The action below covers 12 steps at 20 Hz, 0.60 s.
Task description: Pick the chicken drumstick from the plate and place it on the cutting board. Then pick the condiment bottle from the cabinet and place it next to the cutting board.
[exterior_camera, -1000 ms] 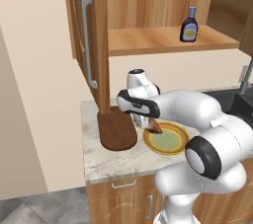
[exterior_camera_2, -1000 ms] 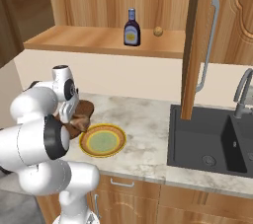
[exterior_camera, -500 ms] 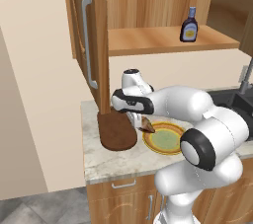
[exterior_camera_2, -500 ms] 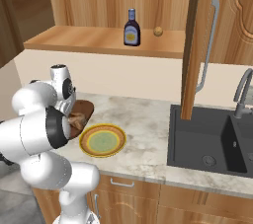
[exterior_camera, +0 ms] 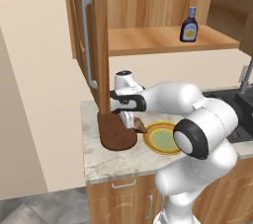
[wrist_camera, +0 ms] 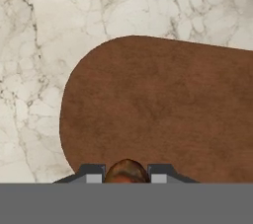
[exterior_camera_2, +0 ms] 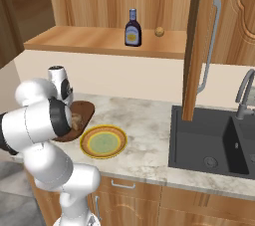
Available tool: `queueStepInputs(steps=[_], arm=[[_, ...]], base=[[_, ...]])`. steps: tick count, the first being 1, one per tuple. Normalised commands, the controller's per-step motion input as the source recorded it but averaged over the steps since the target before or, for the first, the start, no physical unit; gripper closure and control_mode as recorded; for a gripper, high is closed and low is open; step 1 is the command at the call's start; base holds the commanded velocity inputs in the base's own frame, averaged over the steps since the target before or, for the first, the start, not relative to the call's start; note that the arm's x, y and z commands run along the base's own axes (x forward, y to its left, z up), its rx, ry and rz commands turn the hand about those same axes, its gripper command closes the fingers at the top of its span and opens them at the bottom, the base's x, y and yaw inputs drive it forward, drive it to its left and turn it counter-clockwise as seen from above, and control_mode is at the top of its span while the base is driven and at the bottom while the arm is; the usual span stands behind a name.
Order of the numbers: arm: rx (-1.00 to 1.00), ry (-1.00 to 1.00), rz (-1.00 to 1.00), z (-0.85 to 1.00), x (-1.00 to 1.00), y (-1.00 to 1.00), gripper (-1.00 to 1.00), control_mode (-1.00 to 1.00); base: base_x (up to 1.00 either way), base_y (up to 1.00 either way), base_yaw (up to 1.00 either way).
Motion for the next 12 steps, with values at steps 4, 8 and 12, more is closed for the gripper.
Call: queueStepInputs(steps=[4, 8, 12], arm=[[0.0, 0.0, 0.0, -0.02, 0.13, 0.29, 1.0, -1.0], [0.0, -0.01, 0.0, -0.17, 0.17, 0.17, 1.0, -1.0], [0.0, -0.04, 0.0, -0.39, 0.21, 0.0, 1.0, -1.0]], base=[[0.0, 0.0, 0.0], [0.0, 0.0, 0.0], [0.0, 0.0, 0.0]])
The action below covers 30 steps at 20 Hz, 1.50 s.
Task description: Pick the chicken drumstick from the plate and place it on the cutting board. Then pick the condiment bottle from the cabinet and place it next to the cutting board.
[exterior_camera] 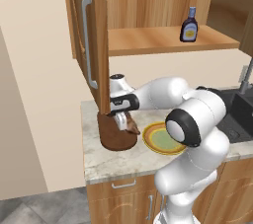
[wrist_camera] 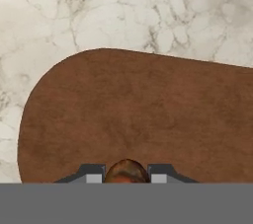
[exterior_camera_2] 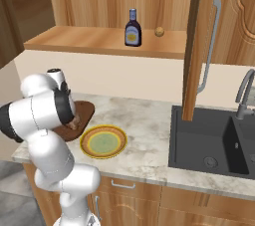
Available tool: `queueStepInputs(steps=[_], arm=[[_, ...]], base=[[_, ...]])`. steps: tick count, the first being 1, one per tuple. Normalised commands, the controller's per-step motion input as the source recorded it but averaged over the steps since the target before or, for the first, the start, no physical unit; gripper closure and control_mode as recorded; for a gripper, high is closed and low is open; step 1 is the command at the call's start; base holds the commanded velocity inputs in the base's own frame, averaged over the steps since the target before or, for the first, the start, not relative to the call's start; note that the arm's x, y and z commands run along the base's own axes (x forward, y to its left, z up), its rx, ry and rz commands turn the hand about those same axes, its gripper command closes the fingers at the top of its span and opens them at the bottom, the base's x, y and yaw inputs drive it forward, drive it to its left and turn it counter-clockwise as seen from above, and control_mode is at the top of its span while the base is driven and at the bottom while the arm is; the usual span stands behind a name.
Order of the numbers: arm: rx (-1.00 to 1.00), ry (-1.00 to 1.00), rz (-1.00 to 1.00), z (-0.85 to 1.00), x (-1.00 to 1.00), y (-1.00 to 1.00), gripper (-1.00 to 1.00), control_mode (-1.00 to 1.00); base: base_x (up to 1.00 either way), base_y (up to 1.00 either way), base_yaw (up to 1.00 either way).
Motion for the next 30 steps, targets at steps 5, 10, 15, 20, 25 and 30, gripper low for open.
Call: queueStepInputs(steps=[5, 10, 15, 20, 25, 30], arm=[[0.0, -0.03, 0.0, -0.36, 0.25, 0.04, 1.0, -1.0], [0.0, -0.02, 0.0, -0.3, 0.3, 0.18, 1.0, -1.0], [0.0, -0.05, 0.0, -0.35, 0.33, 0.17, 1.0, -1.0], [0.0, -0.13, 0.01, -0.48, 0.17, 0.22, -1.0, -1.0], [0.0, -0.06, 0.0, -0.09, 0.04, 0.15, -1.0, -1.0], [0.05, -0.01, 0.0, 0.21, 0.02, 0.01, -1.0, -1.0]], base=[[0.0, 0.0, 0.0], [0.0, 0.0, 0.0], [0.0, 0.0, 0.0], [0.0, 0.0, 0.0], [0.0, 0.0, 0.0], [0.0, 0.0, 0.0]])
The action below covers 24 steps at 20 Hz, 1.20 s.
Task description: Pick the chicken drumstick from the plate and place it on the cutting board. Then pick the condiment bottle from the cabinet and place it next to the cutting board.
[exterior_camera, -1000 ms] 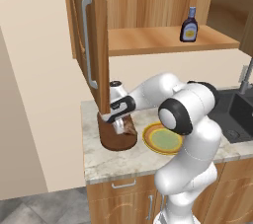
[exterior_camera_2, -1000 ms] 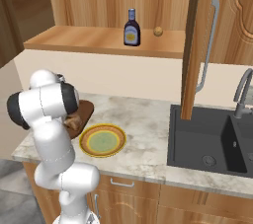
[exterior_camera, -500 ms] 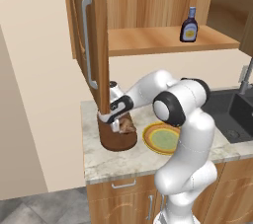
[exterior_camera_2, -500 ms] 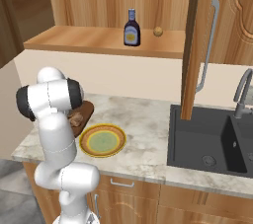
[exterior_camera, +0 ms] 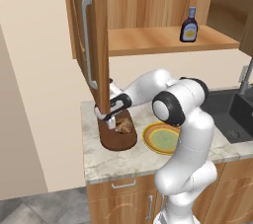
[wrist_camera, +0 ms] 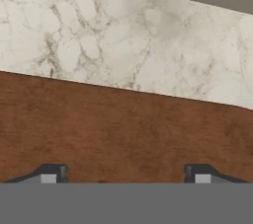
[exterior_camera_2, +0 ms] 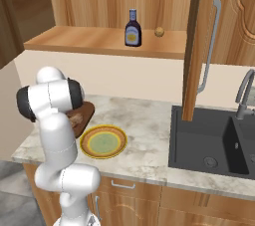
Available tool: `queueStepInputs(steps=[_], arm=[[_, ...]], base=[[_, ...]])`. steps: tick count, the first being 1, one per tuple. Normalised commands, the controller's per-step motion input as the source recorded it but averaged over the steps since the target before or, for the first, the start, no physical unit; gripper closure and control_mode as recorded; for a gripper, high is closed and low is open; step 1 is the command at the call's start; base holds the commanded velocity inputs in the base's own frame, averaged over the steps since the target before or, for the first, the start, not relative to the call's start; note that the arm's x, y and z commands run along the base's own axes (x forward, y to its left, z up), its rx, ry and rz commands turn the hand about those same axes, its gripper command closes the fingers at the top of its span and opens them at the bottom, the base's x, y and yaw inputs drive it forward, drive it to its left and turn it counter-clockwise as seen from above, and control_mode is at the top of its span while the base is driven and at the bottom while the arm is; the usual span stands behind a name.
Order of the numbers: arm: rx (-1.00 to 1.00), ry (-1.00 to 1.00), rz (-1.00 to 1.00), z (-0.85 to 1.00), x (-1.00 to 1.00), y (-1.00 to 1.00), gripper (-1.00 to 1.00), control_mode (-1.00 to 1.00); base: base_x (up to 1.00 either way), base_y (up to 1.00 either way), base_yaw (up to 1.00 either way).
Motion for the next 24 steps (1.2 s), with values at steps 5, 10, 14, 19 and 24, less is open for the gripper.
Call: queueStepInputs(steps=[5, 10, 14, 19, 24], arm=[[0.11, -0.04, 0.0, 0.3, 0.01, -0.14, -1.0, -1.0], [0.1, -0.03, 0.0, 0.32, 0.0, -0.18, -1.0, -1.0], [0.08, -0.04, 0.0, 0.37, 0.0, -0.12, -1.0, -1.0], [0.07, -0.06, 0.0, 0.36, -0.1, -0.07, -1.0, -1.0], [0.06, -0.07, 0.0, 0.3, -0.29, -0.04, -1.0, -1.0]], base=[[0.0, 0.0, 0.0], [0.0, 0.0, 0.0], [0.0, 0.0, 0.0], [0.0, 0.0, 0.0], [0.0, 0.0, 0.0]])
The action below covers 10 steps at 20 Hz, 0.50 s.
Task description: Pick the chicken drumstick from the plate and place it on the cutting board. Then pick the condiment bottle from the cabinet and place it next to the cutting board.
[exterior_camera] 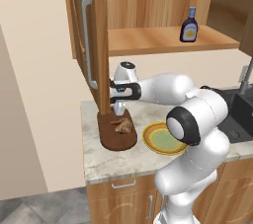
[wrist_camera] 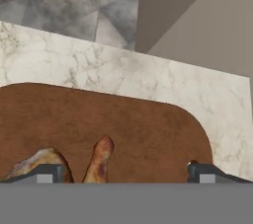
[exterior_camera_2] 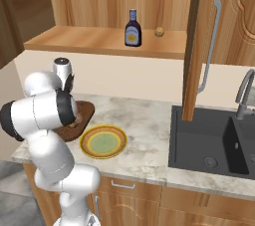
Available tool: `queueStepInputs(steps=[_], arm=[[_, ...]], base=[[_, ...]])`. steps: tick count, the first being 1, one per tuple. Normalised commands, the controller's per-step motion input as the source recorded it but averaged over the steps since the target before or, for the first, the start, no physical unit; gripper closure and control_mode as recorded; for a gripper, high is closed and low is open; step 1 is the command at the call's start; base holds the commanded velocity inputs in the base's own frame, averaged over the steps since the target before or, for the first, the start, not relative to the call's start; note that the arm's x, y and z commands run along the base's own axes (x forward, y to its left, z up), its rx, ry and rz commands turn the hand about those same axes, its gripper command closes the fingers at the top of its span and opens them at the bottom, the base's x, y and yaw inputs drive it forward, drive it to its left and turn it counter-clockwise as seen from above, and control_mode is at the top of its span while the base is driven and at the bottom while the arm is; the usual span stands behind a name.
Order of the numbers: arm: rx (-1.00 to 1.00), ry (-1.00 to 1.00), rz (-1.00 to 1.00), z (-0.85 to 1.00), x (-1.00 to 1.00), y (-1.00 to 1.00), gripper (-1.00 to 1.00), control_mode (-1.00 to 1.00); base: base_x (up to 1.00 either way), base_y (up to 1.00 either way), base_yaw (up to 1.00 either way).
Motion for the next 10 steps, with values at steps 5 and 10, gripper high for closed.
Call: queueStepInputs(steps=[5, 10], arm=[[0.05, -0.08, 0.0, 0.23, -0.38, -0.07, -1.0, -1.0], [0.04, -0.06, 0.0, 0.24, -0.39, -0.1, -1.0, -1.0]], base=[[0.0, 0.0, 0.0], [0.0, 0.0, 0.0]])
